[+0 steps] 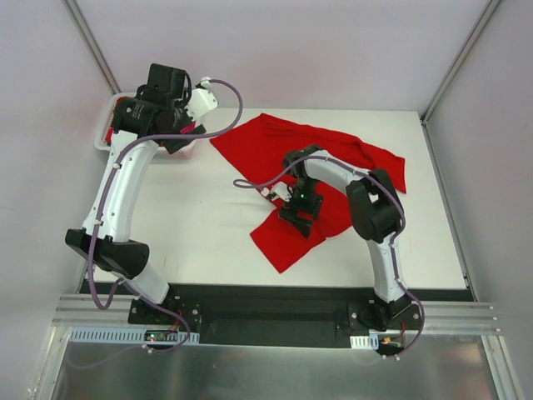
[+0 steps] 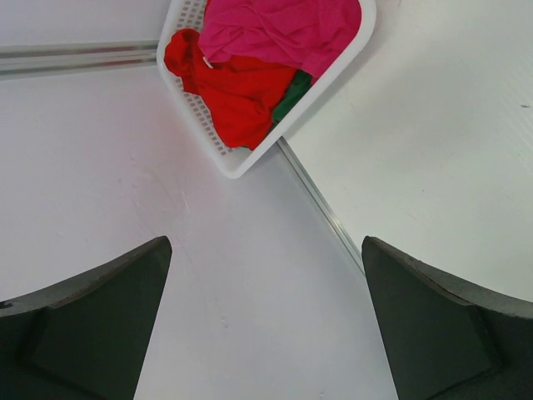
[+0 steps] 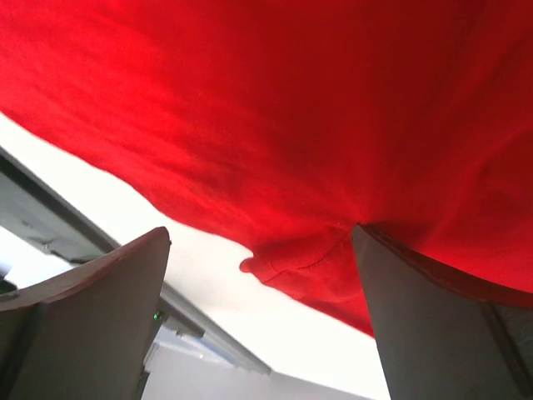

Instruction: Fold and stack the t-shirts

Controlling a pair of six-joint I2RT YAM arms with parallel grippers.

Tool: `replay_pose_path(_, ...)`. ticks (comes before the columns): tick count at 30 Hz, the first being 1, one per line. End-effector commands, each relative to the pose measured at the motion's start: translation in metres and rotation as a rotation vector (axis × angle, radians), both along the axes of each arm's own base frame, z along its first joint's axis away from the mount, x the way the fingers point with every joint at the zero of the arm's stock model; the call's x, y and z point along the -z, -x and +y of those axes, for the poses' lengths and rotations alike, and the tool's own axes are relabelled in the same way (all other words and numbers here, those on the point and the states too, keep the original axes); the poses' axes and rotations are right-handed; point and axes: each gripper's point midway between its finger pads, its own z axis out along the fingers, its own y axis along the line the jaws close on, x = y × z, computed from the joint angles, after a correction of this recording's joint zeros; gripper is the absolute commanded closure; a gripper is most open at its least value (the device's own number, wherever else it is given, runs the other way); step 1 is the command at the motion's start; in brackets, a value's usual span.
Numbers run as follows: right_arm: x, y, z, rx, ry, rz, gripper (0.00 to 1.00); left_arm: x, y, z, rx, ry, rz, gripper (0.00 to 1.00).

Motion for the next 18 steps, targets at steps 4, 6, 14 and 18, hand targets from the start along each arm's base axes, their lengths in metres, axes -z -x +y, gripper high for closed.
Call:
replay_pose_path(4,-0.015,0.052,-0.046,0.004,0.1,0.135,0.04,-0.002,0.005,-0.01,-0.002,0.046,-0.003,0.01)
replay_pose_path(6,-0.025,0.065,-0.061,0.003,0.126,0.154,0.03,-0.001,0.0,-0.014,0.002,0.058,-0.003,0.01)
replay_pose_path(14,-0.056,0.08,-0.101,-0.005,0.203,0.172,0.02,0.007,-0.015,-0.028,0.036,0.097,0.0,0.01)
replay_pose_path(18,-0.07,0.083,-0.122,0.006,0.241,0.2,0.02,0.008,-0.023,-0.031,0.043,0.098,-0.011,0.01)
